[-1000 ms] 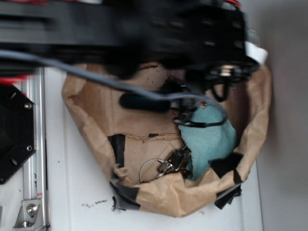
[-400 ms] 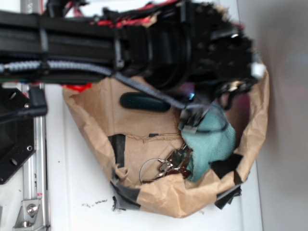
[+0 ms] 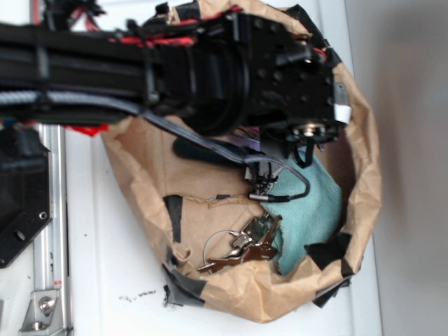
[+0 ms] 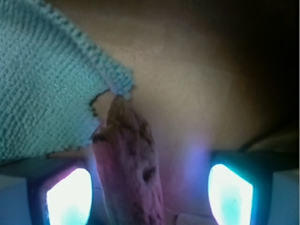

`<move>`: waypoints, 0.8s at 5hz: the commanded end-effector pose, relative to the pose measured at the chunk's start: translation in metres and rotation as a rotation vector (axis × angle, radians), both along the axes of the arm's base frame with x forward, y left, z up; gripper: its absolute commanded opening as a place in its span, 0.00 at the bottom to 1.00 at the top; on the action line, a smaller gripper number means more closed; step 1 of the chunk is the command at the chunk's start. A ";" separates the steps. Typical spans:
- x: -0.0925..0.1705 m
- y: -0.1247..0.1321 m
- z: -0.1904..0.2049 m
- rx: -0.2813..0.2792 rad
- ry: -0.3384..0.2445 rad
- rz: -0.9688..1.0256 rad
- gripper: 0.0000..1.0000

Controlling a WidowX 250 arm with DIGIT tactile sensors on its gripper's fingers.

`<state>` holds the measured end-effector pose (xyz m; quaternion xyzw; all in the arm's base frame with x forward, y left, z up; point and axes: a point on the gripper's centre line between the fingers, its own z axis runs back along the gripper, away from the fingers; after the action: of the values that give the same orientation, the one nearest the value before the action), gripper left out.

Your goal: Grab the wood chip.

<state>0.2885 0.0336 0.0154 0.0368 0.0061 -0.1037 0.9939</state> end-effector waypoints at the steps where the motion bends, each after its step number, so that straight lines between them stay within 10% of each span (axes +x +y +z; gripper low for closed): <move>1: 0.003 0.003 -0.006 -0.010 0.002 0.040 0.00; 4: 0.014 0.002 0.009 0.037 -0.056 0.008 0.00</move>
<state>0.2994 0.0379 0.0175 0.0501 -0.0066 -0.0993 0.9938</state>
